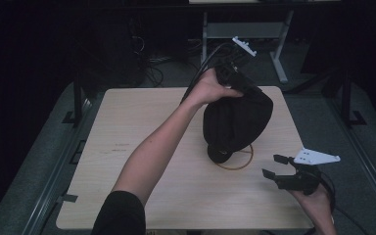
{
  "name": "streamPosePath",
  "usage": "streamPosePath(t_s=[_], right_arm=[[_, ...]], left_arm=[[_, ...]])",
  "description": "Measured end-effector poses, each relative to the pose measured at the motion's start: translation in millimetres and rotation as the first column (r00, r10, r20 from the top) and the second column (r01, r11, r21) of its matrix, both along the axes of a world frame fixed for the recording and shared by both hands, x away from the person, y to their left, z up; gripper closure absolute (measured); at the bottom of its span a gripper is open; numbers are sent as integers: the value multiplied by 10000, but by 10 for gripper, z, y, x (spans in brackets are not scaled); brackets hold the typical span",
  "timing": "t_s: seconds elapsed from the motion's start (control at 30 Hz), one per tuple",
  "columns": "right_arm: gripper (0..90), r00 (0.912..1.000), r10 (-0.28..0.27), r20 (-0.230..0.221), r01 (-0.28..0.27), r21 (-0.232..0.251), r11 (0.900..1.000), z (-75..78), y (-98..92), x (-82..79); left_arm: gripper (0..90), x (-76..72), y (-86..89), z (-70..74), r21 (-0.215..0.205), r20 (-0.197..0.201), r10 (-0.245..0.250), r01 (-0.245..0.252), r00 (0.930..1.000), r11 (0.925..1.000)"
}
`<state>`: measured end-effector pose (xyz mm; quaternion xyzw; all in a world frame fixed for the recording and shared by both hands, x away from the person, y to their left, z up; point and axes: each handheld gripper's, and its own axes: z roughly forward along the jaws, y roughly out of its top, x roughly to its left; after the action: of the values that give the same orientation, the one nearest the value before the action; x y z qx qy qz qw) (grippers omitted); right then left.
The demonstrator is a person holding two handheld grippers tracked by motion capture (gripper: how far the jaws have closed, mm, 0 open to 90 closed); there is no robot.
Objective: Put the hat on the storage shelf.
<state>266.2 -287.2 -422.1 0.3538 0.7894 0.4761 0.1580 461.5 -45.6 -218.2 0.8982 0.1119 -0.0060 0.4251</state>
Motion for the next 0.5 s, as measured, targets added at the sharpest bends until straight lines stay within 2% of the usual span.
streamPosePath(t_s=[0.5], right_arm=[[244, 9999, -149, -37, 148, -116, 9998, -4, 17, -5]], left_arm=[[465, -81, 259, 87, 26, 248, 444, -444, 9987, 9990]])
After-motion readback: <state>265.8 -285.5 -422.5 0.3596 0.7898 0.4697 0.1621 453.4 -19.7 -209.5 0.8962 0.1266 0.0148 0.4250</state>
